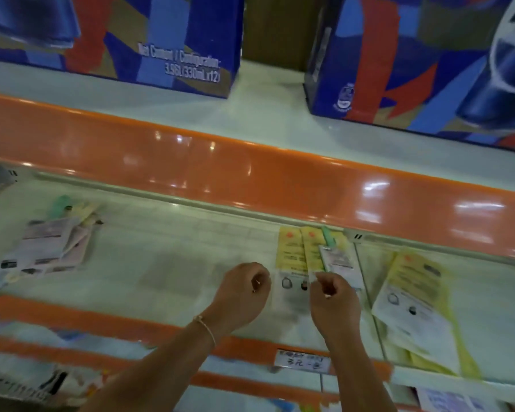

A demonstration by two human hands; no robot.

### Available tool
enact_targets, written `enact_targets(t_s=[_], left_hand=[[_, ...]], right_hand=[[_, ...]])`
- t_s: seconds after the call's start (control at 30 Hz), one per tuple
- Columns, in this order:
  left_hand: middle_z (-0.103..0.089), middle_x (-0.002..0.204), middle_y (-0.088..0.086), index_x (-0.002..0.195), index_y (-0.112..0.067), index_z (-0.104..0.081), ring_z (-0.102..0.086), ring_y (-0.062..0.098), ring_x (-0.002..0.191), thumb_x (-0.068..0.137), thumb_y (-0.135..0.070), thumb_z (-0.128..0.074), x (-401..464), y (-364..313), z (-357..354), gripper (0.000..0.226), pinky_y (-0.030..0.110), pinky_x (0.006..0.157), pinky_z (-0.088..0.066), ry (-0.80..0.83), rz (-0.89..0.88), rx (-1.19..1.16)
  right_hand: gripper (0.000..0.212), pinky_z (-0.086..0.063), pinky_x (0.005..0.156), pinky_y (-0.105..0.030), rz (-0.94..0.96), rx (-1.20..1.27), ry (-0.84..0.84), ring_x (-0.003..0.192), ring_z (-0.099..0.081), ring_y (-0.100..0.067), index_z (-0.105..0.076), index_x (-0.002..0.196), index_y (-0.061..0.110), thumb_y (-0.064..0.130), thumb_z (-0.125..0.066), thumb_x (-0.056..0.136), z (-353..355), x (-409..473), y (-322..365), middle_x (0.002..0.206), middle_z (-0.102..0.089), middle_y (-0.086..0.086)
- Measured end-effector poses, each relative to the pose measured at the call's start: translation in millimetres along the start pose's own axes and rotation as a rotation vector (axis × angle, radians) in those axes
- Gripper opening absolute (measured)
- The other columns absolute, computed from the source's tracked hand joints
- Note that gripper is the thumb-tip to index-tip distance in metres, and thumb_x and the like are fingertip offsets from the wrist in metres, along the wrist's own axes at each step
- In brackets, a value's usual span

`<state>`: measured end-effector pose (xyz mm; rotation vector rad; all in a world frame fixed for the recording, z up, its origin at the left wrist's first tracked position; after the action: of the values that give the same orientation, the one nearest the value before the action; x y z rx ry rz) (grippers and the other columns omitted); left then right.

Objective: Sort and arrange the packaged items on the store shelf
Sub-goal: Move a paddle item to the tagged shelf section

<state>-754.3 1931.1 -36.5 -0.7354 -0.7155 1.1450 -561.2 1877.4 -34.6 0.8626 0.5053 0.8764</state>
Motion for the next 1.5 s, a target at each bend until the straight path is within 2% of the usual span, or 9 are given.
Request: enact_targets(t_s=[0.2, 0.27, 0.47, 0.8, 0.9, 1.0, 1.17, 1.37, 1.5], left_hand=[[-0.066, 0.077, -0.001, 0.090, -0.025, -0.064, -0.066, 0.021, 0.074, 0.095, -0.020, -0.054, 12, -25, -40, 0.011, 0.032, 0.070, -0.057, 0.070, 0.142, -0.143], [-0.068, 0.080, 0.003, 0.097, -0.018, -0.066, -0.064, 0.020, 0.072, 0.095, -0.020, -0.053, 14, -33, -50, 0.013, 0.023, 0.065, -0.053, 0.058, 0.125, -0.089], [-0.061, 0.080, -0.010, 0.101, -0.016, -0.066, -0.055, 0.001, 0.066, 0.096, -0.021, -0.052, 16, -47, -66, 0.016, 0.005, 0.055, -0.039, 0.036, 0.138, -0.032], [-0.067, 0.088, -0.006, 0.104, -0.020, -0.066, -0.063, 0.007, 0.075, 0.096, -0.024, -0.050, 22, -46, -76, 0.019, 0.015, 0.062, -0.046, 0.028, 0.215, -0.026], [-0.067, 0.093, -0.004, 0.107, -0.020, -0.066, -0.065, 0.011, 0.078, 0.097, -0.022, -0.045, 25, -45, -80, 0.023, 0.020, 0.062, -0.048, 0.043, 0.274, -0.024], [-0.069, 0.093, 0.004, 0.100, -0.015, -0.067, -0.063, 0.017, 0.067, 0.097, -0.016, -0.041, 30, -40, -85, 0.026, 0.024, 0.054, -0.045, 0.079, 0.450, -0.171], [-0.064, 0.076, 0.013, 0.091, 0.002, -0.063, -0.043, 0.019, 0.050, 0.097, -0.012, -0.048, 32, -39, -88, 0.021, 0.028, 0.047, -0.030, 0.141, 0.689, -0.472], [-0.060, 0.060, 0.005, 0.071, -0.005, -0.062, -0.036, 0.016, 0.043, 0.096, -0.013, -0.047, 30, -42, -84, 0.030, 0.025, 0.046, -0.022, 0.127, 0.709, -0.508], [-0.059, 0.054, 0.004, 0.072, -0.005, -0.062, -0.035, 0.017, 0.045, 0.100, -0.015, -0.042, 25, -37, -79, 0.035, 0.026, 0.047, -0.021, 0.117, 0.727, -0.577]], right_hand=[[0.047, -0.046, 0.096, -0.036, 0.035, -0.193, -0.022, 0.118, -0.054, -0.031, -0.057, 0.129, 0.012, 0.023, -0.068, 0.085, 31, 31, -19, 0.129, -0.056, -0.013], [0.055, -0.044, 0.100, -0.039, 0.036, -0.265, 0.023, 0.120, -0.051, -0.034, -0.053, 0.134, 0.013, 0.028, -0.069, 0.083, 32, 40, -24, 0.133, -0.052, -0.016], [0.075, -0.040, 0.104, -0.048, -0.040, -0.334, 0.118, 0.123, -0.048, -0.035, -0.037, 0.143, 0.022, 0.044, -0.069, 0.078, 27, 58, -35, 0.138, -0.044, -0.012], [0.097, -0.043, 0.102, -0.048, -0.082, -0.352, 0.195, 0.122, -0.048, -0.036, -0.041, 0.139, 0.026, 0.065, -0.069, 0.055, 27, 77, -43, 0.132, -0.054, -0.012], [0.099, -0.043, 0.102, -0.047, -0.074, -0.307, 0.221, 0.122, -0.048, -0.035, -0.048, 0.136, 0.028, 0.068, -0.063, 0.048, 28, 74, -40, 0.131, -0.056, -0.010], [0.095, -0.046, 0.099, -0.043, -0.038, -0.272, 0.234, 0.118, -0.053, -0.031, -0.053, 0.133, 0.030, 0.070, -0.061, 0.047, 31, 70, -37, 0.129, -0.060, -0.007], [0.080, -0.047, 0.086, -0.028, 0.011, -0.110, 0.290, 0.115, -0.057, -0.021, -0.052, 0.137, 0.018, 0.045, -0.080, 0.067, 39, 58, -28, 0.134, -0.057, -0.005], [0.078, -0.048, 0.091, -0.029, 0.126, -0.064, 0.297, 0.115, -0.056, -0.017, -0.053, 0.135, 0.014, 0.045, -0.083, 0.070, 38, 40, -16, 0.132, -0.060, -0.001], [0.077, -0.046, 0.099, -0.033, 0.197, -0.135, 0.262, 0.120, -0.053, -0.017, -0.055, 0.132, 0.019, 0.052, -0.081, 0.068, 30, 30, -12, 0.131, -0.058, 0.000]])
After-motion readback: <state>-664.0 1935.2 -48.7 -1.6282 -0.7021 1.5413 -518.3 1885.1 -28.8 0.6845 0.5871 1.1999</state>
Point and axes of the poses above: each hand's wrist, its own x-axis towards the middle knuckle, its own z-axis out of the back of the hand, y = z × x, the point moved 6 cm from there along x, towards the middle knuckle
